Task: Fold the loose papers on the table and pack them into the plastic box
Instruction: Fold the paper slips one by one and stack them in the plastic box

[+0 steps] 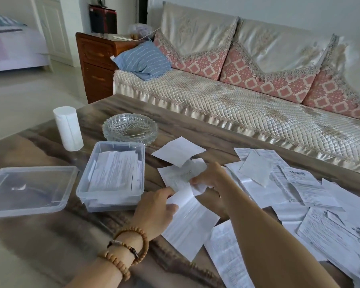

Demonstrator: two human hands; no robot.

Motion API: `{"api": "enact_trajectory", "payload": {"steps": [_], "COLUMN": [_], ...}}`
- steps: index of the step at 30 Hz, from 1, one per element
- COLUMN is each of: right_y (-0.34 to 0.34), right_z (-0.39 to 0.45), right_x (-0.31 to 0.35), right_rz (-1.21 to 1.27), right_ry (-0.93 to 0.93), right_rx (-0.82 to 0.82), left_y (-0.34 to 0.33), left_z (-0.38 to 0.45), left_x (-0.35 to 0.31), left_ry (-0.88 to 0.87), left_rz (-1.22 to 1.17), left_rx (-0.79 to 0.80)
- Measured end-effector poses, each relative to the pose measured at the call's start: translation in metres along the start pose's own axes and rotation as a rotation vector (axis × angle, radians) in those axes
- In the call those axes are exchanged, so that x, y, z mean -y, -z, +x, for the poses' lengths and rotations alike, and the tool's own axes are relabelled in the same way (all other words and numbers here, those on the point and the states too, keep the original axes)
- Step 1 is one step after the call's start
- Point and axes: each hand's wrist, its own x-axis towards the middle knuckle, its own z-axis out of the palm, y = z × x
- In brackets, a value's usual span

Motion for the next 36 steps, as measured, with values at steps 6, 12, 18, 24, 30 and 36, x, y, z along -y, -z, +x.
{"api": "enact_trajectory", "payload": {"steps": [6, 12, 18, 24, 30, 36], "right_y": [0.024, 0.063, 0.050, 0.022, 0.010, -0.006], "right_z": [-0.046, -0.120, -0.147, -0.173, -0.176, -0.175], "right_x": [-0.035, -0.051, -0.057, -0.074, -0.073, -0.066], "right_rz": [0.256, 0.322, 0.979, 0.813, 0.715, 0.836], "right_ry": [0.174, 0.409, 0.340, 0.319, 0.359, 0.224], "right_rx": [0.006, 0.293, 0.061, 0.125, -0.171, -0.277], "left_y": [0.015, 0.040, 0.033, 0.035, 0.040, 0.025], "left_z": [-0.017, -0.032, -0.043, -0.052, -0.063, -0.062], "left_x": [-0.008, -0.051, -0.064, -0.070, -0.074, -0.068], "left_ry": [-0.035, -0.113, -0.033, 0.070, 0.246, 0.306], "left_rz": [-0.194, -0.211, -0.384, -0.515, -0.784, -0.697], "left_rx": [0.109, 0.075, 0.140, -0.011, -0.085, -0.072]}}
